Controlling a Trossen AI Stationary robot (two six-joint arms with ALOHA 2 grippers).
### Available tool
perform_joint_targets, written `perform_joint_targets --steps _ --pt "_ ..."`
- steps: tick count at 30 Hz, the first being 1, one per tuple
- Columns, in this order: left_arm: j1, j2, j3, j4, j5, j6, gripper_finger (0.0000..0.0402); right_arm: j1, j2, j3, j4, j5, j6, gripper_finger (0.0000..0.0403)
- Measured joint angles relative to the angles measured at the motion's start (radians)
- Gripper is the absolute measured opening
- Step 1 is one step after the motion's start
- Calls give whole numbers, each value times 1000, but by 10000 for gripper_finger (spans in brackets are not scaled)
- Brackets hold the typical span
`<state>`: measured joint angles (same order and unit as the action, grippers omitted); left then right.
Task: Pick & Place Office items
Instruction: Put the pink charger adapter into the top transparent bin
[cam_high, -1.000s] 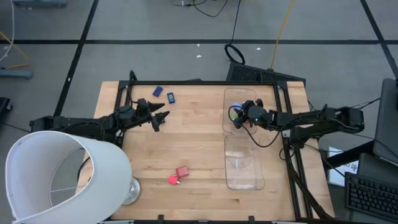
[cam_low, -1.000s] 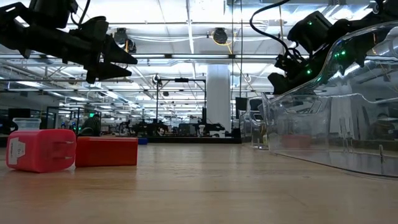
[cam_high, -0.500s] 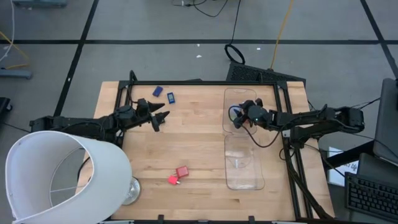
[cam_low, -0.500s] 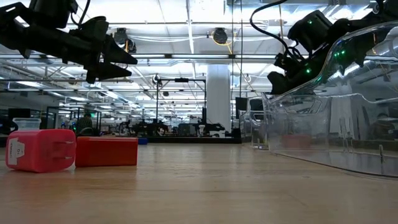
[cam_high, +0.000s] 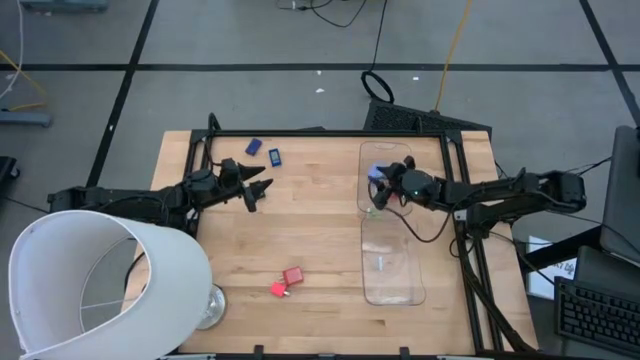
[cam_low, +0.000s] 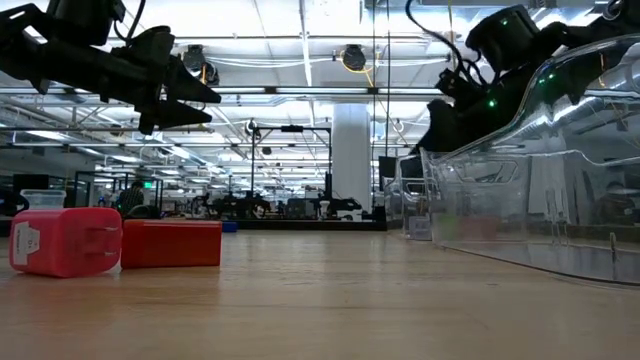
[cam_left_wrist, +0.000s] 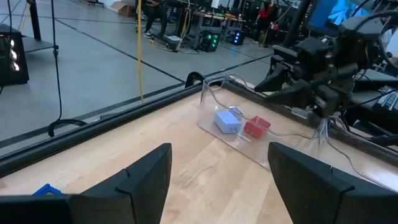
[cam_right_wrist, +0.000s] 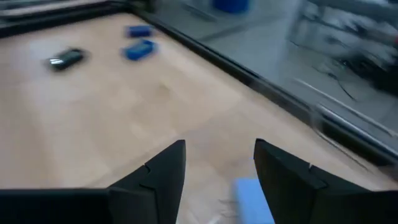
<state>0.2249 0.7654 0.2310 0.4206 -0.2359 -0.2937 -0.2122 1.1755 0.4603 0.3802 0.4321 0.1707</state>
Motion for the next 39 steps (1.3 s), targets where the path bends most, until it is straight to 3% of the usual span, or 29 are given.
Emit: perform_joint_targets --steps 7,14,24,26,29,31,33,39 --pt "0 0 0 0 1 -4 269 82 0 0 197 -212 -160 161" --pt "0 0 0 0 2 -8 269 157 0 0 358 -408 -185 155" --pt "0 0 0 0 21 -34 269 188 0 0 404 -436 -180 155" --pt "0 0 0 0 133 -58 269 188 0 0 405 -435 -182 155" --pt "-32 0 2 -2 429 -56 269 188 0 0 406 -435 -182 155" --pt "-97 0 19 -24 532 -56 269 188 0 0 406 -435 -182 155" --pt "-199 0 50 -83 499 -27 269 188 0 0 406 -435 -172 155" --pt "-529 79 187 -362 204 116 269 188 0 0 409 -435 -120 155"
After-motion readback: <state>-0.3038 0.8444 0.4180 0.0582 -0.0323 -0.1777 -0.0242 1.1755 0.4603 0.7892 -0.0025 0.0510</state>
